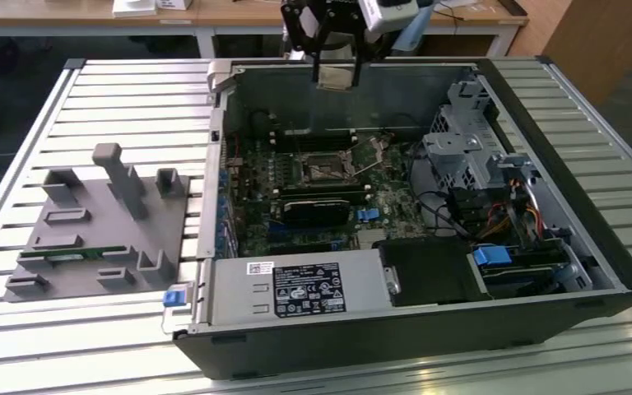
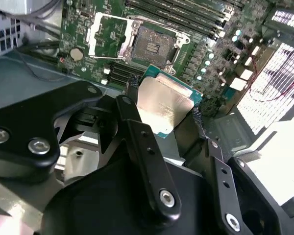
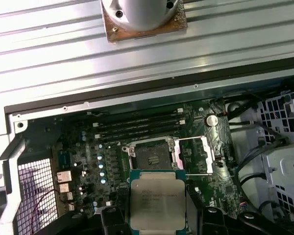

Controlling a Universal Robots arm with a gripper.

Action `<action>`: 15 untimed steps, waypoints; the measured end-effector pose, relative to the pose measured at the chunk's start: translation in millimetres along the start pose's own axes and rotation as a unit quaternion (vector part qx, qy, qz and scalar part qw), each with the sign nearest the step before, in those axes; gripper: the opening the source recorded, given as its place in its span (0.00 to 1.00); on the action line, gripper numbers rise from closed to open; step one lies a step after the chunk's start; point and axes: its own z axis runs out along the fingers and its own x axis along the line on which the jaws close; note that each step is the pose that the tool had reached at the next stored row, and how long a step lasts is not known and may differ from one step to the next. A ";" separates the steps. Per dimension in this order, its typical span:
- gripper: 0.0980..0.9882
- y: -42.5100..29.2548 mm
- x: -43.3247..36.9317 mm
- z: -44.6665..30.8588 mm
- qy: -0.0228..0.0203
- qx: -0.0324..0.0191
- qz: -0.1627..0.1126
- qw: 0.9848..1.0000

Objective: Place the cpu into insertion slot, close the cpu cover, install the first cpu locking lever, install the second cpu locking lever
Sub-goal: 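Place the cpu into insertion slot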

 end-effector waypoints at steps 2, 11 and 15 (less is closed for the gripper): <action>0.50 0.0 0.0 0.3 -0.001 0.000 0.015 1.000; 0.50 -0.1 0.0 1.4 -0.007 -0.002 0.082 0.997; 0.50 -0.1 0.0 1.8 -0.010 -0.002 0.106 0.994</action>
